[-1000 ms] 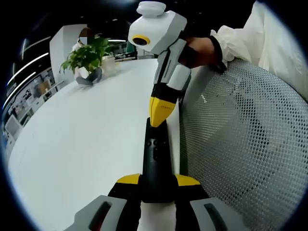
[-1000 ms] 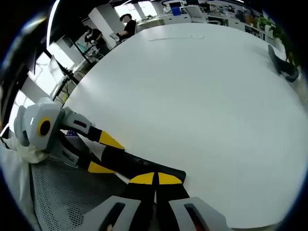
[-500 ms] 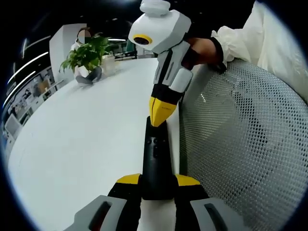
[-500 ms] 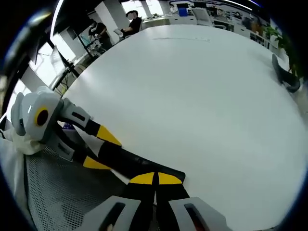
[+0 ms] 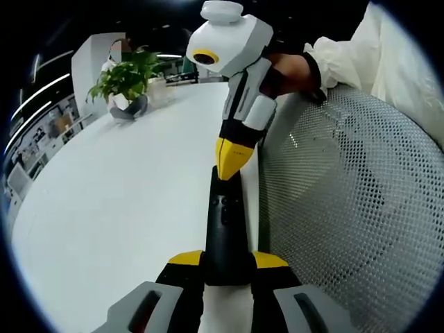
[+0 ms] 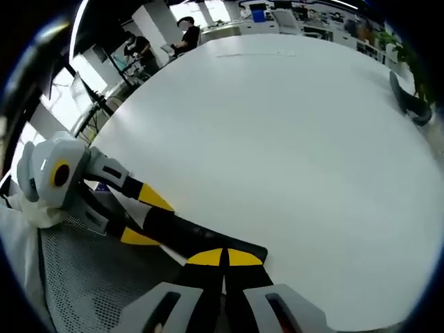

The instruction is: Press the specified remote control buttons in sequence, fully releasing each button before pressing the next.

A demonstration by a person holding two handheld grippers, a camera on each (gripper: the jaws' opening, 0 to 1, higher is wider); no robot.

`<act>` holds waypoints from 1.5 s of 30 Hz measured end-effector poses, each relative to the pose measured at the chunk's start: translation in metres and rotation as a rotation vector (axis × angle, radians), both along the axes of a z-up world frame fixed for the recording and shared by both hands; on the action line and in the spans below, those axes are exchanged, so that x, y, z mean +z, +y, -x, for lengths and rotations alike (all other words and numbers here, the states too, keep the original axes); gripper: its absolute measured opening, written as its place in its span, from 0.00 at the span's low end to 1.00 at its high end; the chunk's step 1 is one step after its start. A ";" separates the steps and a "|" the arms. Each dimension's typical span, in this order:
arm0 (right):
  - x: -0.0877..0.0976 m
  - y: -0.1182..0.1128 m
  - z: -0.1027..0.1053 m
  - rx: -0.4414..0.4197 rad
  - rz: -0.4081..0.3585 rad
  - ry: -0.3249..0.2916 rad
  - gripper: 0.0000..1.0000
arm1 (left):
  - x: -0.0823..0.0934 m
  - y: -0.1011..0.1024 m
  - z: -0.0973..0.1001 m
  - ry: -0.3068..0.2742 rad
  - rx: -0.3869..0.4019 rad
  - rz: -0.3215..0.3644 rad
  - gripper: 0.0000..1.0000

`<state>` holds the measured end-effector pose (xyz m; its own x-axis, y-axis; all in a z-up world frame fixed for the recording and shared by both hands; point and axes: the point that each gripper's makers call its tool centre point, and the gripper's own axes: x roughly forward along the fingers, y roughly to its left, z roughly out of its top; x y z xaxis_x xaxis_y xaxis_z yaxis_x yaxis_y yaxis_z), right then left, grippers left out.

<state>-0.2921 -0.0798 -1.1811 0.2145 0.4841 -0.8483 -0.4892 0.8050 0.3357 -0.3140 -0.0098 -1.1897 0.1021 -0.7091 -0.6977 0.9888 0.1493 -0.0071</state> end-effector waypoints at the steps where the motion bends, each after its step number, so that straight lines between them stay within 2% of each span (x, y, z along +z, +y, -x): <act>1: 0.000 0.000 0.000 -0.002 -0.002 0.002 0.00 | 0.000 0.000 0.000 0.001 0.001 -0.001 0.25; 3: 0.001 -0.001 0.000 -0.007 0.002 0.005 0.00 | -0.001 -0.002 0.001 -0.001 -0.003 -0.001 0.25; 8: 0.003 0.006 -0.002 0.030 0.013 -0.049 0.00 | -0.001 -0.008 0.004 -0.005 -0.020 0.007 0.25; 11: 0.003 0.012 0.001 0.047 -0.003 -0.041 0.00 | -0.001 -0.008 0.004 -0.005 -0.019 0.010 0.25; 13: -0.002 0.011 0.003 0.065 0.026 -0.032 0.00 | -0.001 -0.008 0.004 -0.002 -0.018 0.010 0.25; 17: 0.000 0.011 0.002 0.061 0.019 -0.042 0.00 | -0.001 -0.008 0.004 -0.003 -0.018 0.012 0.25; 25: 0.000 0.011 0.001 0.032 -0.006 -0.025 0.00 | -0.001 -0.008 0.003 -0.003 -0.017 0.017 0.25; 37: -0.001 0.010 0.001 0.061 0.001 -0.059 0.00 | 0.000 -0.008 0.003 -0.006 -0.015 0.021 0.25; 45: -0.001 0.010 0.000 0.020 -0.025 -0.039 0.00 | 0.000 -0.008 0.003 -0.007 -0.015 0.018 0.25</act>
